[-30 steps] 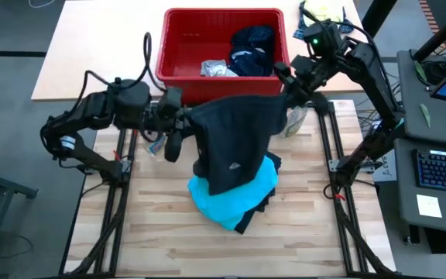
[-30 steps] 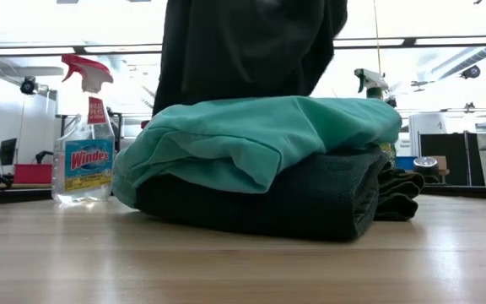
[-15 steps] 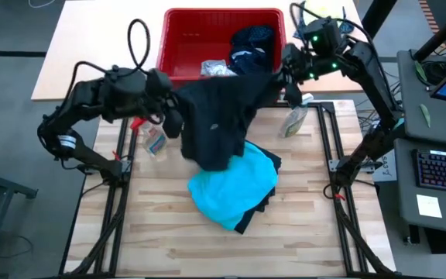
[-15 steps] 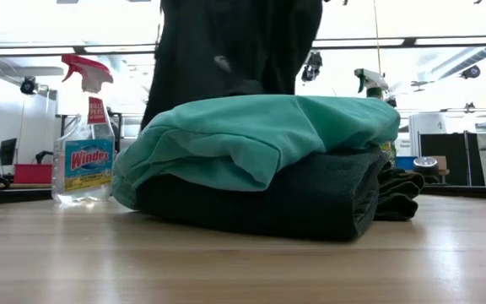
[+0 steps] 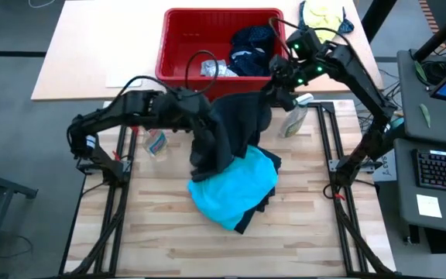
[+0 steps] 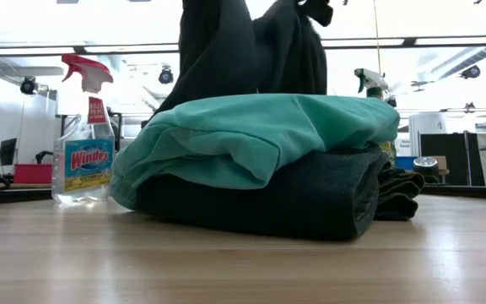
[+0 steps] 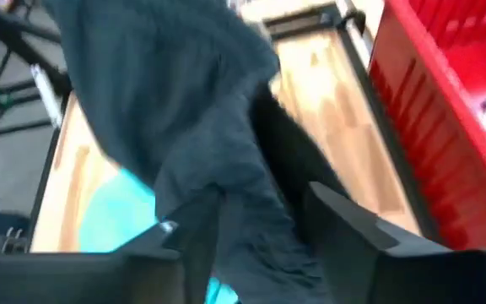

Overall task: Fold Laundry from Bin
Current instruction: Fold the black shorts

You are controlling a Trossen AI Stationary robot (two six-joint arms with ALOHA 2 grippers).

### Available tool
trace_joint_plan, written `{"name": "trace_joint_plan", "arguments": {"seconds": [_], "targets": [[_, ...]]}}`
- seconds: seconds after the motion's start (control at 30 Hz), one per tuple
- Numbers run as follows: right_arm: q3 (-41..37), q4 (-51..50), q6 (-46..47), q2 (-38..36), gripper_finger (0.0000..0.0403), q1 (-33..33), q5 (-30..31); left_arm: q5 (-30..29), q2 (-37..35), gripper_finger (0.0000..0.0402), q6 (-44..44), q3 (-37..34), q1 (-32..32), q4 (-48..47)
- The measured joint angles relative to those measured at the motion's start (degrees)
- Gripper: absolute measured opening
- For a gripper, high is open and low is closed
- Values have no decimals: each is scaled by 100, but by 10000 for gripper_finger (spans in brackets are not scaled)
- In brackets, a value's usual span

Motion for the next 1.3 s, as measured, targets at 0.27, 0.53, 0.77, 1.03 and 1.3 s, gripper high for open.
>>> {"name": "trace_joint_plan", "arguments": {"seconds": [0.27,0.53,0.77,1.03,1.3], "targets": [[-649,1518,314,28,270,349,-399,442,222,0,19,0,325,55],[-1039,2858,390,149,326,623,-1211,569,401,0,335,0,362,537],[-1046,3024,383,636,330,797,-1821,625,410,0,332,0,384,556],[-1037,3694,325,975,309,934,-2389,1338,466,0,334,-22,454,542],[-1035,3381,-97,948,187,985,-2620,1223,496,0,316,-22,497,512]]}}
